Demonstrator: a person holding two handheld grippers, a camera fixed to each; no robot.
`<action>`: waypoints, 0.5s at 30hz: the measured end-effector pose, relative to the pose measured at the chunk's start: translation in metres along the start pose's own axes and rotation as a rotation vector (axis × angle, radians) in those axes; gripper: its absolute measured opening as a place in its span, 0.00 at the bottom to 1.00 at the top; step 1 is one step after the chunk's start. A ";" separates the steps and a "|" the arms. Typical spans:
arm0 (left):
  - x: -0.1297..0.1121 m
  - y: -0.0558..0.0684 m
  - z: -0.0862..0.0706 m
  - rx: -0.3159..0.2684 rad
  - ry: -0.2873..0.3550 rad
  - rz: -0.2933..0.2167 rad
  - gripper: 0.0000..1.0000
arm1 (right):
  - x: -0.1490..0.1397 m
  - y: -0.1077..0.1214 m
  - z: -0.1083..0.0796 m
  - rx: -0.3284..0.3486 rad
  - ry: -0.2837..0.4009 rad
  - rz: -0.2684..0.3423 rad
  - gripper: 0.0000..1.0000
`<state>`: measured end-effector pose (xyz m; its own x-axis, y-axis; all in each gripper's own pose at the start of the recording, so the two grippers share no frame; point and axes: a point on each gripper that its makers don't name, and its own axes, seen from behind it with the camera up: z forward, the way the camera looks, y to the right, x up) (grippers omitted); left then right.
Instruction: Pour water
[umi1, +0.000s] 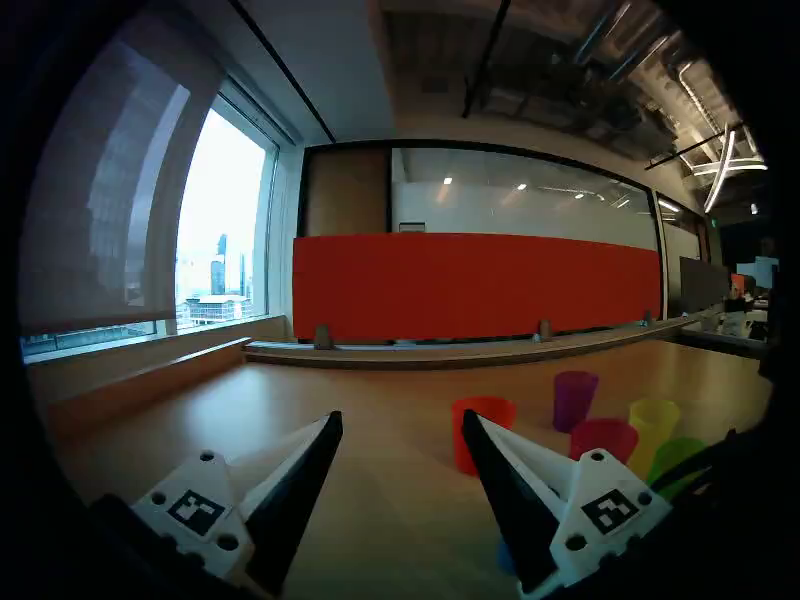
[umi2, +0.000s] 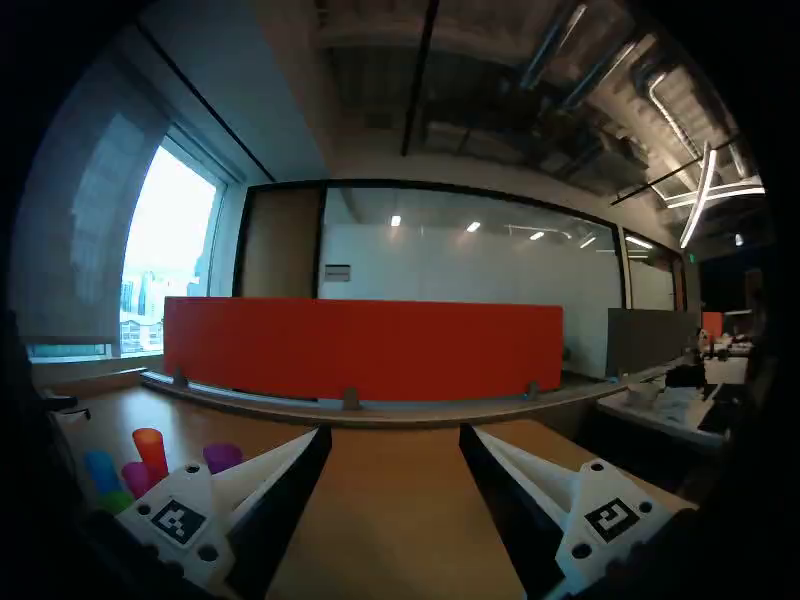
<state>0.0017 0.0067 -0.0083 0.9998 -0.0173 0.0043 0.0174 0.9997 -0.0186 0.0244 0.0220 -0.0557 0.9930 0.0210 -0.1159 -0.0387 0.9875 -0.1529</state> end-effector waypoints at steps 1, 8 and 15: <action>0.000 0.000 0.000 0.000 0.000 0.000 0.88 | 0.000 0.000 0.000 0.002 0.001 0.000 0.99; 0.000 0.000 -0.001 0.000 0.000 0.000 0.89 | -0.008 -0.002 -0.002 0.014 0.009 -0.014 0.99; 0.000 0.000 0.000 0.000 0.000 0.000 0.89 | -0.021 -0.004 0.000 0.019 0.007 -0.017 0.99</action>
<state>0.0015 0.0066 -0.0087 0.9998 -0.0177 0.0040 0.0178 0.9997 -0.0187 0.0040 0.0179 -0.0530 0.9927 0.0026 -0.1206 -0.0192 0.9904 -0.1367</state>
